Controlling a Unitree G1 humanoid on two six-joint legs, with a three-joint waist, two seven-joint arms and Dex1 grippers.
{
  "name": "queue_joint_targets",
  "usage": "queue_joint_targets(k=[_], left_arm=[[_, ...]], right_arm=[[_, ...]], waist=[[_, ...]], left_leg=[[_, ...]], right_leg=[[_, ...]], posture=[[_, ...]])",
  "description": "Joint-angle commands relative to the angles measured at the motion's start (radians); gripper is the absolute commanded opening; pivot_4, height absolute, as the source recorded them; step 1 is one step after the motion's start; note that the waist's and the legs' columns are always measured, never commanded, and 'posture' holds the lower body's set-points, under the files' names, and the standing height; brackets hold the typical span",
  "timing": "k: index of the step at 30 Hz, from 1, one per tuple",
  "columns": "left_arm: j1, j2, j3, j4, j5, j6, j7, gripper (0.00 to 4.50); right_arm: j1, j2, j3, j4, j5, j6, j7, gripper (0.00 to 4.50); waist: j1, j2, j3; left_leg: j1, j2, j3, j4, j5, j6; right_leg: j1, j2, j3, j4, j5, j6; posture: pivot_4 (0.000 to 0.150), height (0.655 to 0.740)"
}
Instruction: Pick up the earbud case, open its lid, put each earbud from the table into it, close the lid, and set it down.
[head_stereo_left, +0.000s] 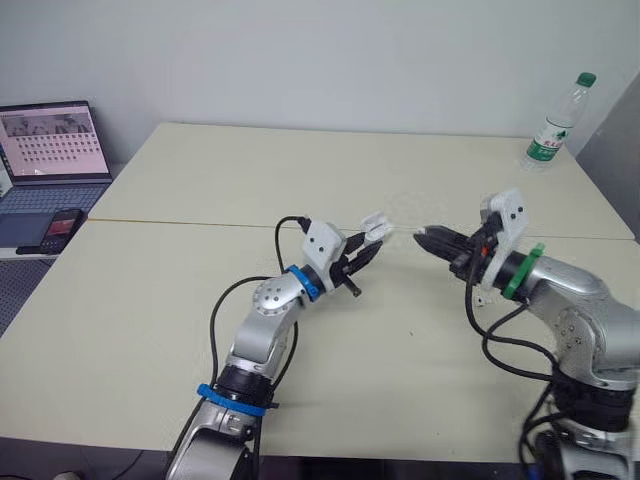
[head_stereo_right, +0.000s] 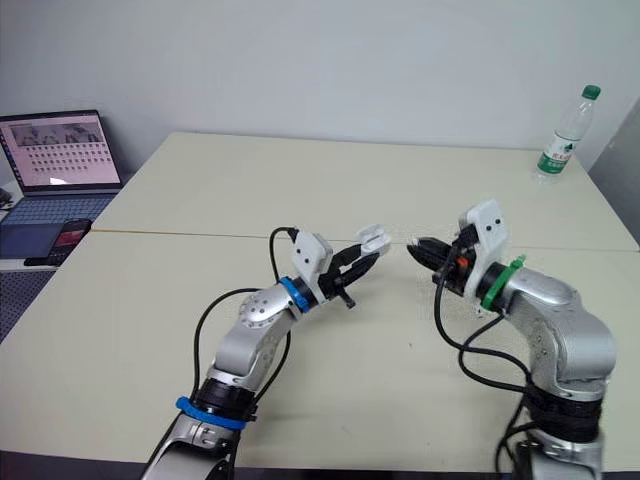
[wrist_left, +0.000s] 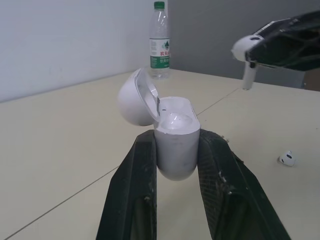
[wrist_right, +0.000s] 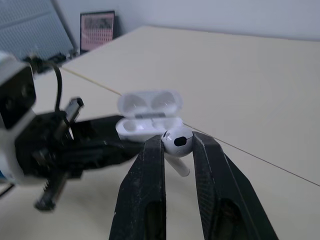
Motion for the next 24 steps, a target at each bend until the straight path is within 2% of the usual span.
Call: queue_joint_targets(k=[1, 4, 9, 24], left_arm=[[-0.032, -0.026, 0.008, 0.000, 0.009, -0.052, 0.030, 0.76], [-0.027, -0.040, 0.009, -0.011, 0.000, -0.053, 0.041, 0.76], [-0.006, -0.046, -0.003, -0.037, -0.002, -0.052, 0.040, 0.76], [0.012, -0.057, -0.003, -0.082, -0.007, -0.029, 0.066, 0.76]], right_arm=[[-0.026, 0.082, -0.065, -0.055, 0.093, 0.021, -0.106, 0.40], [-0.039, 0.167, -0.085, -0.060, 0.154, 0.026, -0.192, 0.40], [-0.036, 0.214, -0.044, -0.058, 0.195, -0.005, -0.270, 0.40], [0.000, 0.188, 0.071, -0.025, 0.244, -0.064, -0.354, 0.40]], waist=[[0.000, 0.000, 0.000], [-0.001, 0.000, 0.000], [-0.009, 0.000, 0.000], [-0.011, 0.000, 0.000]], left_leg=[[0.000, 0.000, 0.000, 0.000, 0.000, 0.000], [0.000, 0.000, 0.000, 0.000, 0.000, 0.000], [0.000, 0.000, 0.000, 0.000, 0.000, 0.000], [-0.001, 0.000, 0.000, -0.001, 0.000, 0.000]], right_leg=[[0.000, 0.000, 0.000, 0.000, 0.000, 0.000], [0.000, 0.000, 0.000, 0.000, 0.000, 0.000], [0.000, 0.000, 0.000, 0.000, 0.000, 0.000], [0.000, 0.000, 0.000, -0.001, 0.000, 0.001]], posture=[[0.150, 0.7362], [0.150, 0.7362], [0.150, 0.7362], [0.150, 0.7362]])
